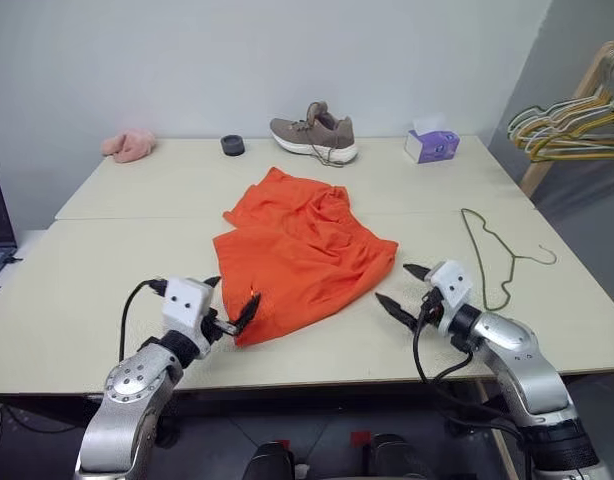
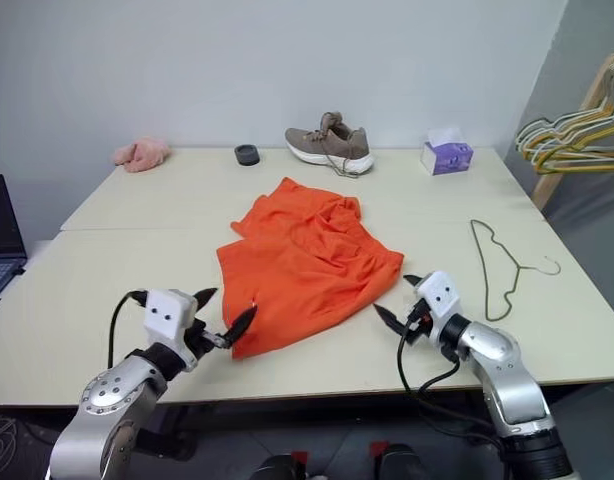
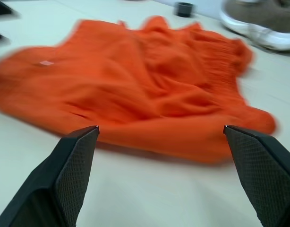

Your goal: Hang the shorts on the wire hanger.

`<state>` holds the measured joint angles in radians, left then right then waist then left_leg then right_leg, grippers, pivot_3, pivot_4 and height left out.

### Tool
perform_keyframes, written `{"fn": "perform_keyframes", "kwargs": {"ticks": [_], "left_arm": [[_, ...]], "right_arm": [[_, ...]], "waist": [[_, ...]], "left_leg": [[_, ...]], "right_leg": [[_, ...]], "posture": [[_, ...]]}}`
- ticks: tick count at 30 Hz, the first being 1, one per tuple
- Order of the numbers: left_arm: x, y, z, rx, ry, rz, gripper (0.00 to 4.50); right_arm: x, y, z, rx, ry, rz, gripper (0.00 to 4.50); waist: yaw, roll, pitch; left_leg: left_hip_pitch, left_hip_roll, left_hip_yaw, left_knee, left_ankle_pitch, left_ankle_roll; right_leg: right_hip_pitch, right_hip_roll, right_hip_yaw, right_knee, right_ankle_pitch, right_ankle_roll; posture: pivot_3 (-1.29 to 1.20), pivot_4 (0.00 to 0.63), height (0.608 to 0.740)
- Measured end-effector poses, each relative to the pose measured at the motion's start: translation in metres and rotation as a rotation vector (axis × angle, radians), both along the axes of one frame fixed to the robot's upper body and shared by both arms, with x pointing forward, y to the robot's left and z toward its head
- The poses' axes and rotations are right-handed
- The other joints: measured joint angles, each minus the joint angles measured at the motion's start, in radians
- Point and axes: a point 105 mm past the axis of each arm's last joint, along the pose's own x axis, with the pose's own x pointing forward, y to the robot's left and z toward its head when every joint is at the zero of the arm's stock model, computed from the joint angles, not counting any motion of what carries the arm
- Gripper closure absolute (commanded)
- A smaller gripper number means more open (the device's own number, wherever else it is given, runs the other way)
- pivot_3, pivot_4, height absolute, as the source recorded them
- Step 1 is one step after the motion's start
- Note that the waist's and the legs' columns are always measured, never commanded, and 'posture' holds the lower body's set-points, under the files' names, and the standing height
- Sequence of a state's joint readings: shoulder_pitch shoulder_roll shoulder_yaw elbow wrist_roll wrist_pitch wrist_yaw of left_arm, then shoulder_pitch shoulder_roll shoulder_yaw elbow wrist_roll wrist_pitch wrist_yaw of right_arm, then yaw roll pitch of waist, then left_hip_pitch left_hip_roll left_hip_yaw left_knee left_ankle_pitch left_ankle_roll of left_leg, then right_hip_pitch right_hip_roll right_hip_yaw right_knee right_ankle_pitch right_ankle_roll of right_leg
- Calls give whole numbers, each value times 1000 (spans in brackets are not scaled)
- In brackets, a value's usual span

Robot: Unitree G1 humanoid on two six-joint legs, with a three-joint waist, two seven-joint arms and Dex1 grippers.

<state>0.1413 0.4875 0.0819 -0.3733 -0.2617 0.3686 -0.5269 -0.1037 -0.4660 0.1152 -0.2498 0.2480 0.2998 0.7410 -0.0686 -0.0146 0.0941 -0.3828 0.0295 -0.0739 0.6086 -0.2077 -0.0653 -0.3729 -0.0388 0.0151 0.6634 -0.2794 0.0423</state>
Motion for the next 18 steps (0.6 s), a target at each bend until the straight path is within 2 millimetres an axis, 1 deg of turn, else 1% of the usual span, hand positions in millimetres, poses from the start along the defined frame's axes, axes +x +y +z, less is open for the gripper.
{"fn": "perform_keyframes", "kwargs": {"ticks": [2,5,7,10,13,16,18], "left_arm": [[-3,-8,-6,43,39,-80,17],[-4,-15,-9,93,64,-146,17],[-5,-15,-17,133,112,-174,17],[-10,-13,-37,178,213,-198,17],[-8,-15,-35,211,219,-236,17],[-7,-17,-36,233,220,-262,638],[-7,-21,-37,242,213,-285,1238]], "right_arm": [[-15,9,1,-39,30,122,0],[-27,19,2,-48,59,218,0],[-32,22,1,-57,73,248,0],[-33,23,0,-67,77,264,0],[-30,23,4,-73,60,266,0],[-26,23,7,-77,45,264,0],[-23,23,9,-85,35,262,0]], "waist": [[-1,0,0],[-8,0,0],[-14,0,0],[-19,0,0],[-20,0,0],[-20,0,-1],[-20,0,-1]], "left_leg": [[0,0,0,0,0,0],[0,0,0,0,0,0],[0,0,0,0,0,0],[0,0,0,0,0,0],[0,0,0,0,0,0],[1,0,0,0,0,0],[1,0,0,0,0,0]], "right_leg": [[0,0,0,0,0,0],[0,0,0,0,0,0],[0,0,0,0,0,0],[-1,0,0,0,0,0],[-1,0,0,0,0,0],[-1,0,0,-1,0,0],[0,0,0,-1,0,0]], "posture": [[-106,34,740],[-109,32,740],[-113,31,740],[-119,31,740],[-124,33,740],[-128,34,740],[-133,34,740]]}}
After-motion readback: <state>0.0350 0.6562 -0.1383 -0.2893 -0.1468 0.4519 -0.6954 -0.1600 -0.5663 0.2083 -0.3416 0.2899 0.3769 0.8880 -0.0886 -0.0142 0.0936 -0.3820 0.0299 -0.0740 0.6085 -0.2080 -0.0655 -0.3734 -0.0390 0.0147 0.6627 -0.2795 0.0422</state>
